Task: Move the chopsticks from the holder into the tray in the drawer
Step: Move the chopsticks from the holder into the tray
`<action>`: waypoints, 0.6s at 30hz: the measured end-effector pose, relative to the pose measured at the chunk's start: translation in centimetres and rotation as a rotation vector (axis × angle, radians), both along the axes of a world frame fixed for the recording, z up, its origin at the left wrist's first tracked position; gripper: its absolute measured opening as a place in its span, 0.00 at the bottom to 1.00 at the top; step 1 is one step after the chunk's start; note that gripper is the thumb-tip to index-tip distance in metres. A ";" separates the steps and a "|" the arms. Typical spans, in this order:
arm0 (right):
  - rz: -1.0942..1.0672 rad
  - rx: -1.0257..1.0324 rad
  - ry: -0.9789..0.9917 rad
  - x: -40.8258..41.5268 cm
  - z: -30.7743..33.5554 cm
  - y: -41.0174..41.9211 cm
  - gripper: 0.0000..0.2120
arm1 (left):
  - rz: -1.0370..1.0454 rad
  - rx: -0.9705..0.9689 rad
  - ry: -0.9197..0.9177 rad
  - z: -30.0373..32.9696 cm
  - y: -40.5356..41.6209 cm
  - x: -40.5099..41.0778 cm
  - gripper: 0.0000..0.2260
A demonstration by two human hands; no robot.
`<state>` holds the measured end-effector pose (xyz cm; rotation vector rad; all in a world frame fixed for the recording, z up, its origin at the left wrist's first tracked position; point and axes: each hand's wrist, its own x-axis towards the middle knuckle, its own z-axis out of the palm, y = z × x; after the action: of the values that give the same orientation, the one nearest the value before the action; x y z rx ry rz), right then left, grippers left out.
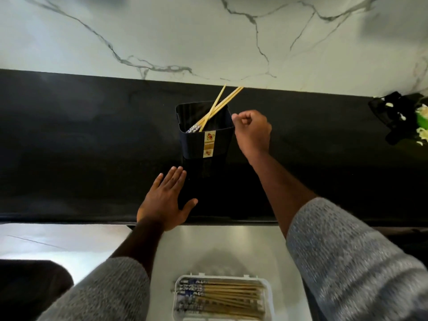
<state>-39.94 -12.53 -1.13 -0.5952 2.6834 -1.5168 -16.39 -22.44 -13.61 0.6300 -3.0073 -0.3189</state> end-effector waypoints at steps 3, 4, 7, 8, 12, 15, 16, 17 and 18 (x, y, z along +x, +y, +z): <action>-0.033 -0.008 -0.113 -1.3 0.6 -2.6 0.12 | 0.000 -0.010 -0.005 0.1 0.0 0.0 0.39; -0.054 -0.017 -0.156 -1.7 0.7 -3.2 0.12 | -0.003 -0.011 -0.008 0.0 0.0 0.0 0.39; -0.069 -0.047 -0.256 -2.7 1.0 -4.6 0.12 | -0.006 -0.013 0.011 -0.1 -0.1 0.1 0.39; -0.075 -0.063 -0.292 -2.9 1.1 -5.0 0.12 | -0.008 -0.012 0.017 -0.1 -0.1 0.1 0.39; -0.102 -0.156 -0.438 -3.7 1.1 -5.9 0.06 | -0.012 -0.016 0.023 -0.1 -0.1 0.2 0.38; -0.071 -0.222 -0.562 -4.0 0.9 -6.2 0.10 | -0.018 -0.002 0.038 0.1 0.0 0.3 0.38; -0.057 -0.239 -0.595 -4.1 0.9 -6.3 0.10 | -0.019 0.001 0.034 0.1 0.0 0.3 0.38; -0.044 -0.247 -0.613 -4.1 0.9 -6.4 0.11 | -0.019 0.002 0.031 0.2 0.0 0.3 0.38; -0.034 -0.255 -0.619 -4.1 0.9 -6.5 0.12 | -0.018 0.001 0.031 0.3 0.0 0.3 0.38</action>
<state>-44.03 -19.06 -0.21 -0.0507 2.0634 -1.7094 -16.07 -22.46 -13.33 0.5925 -2.9853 -0.3285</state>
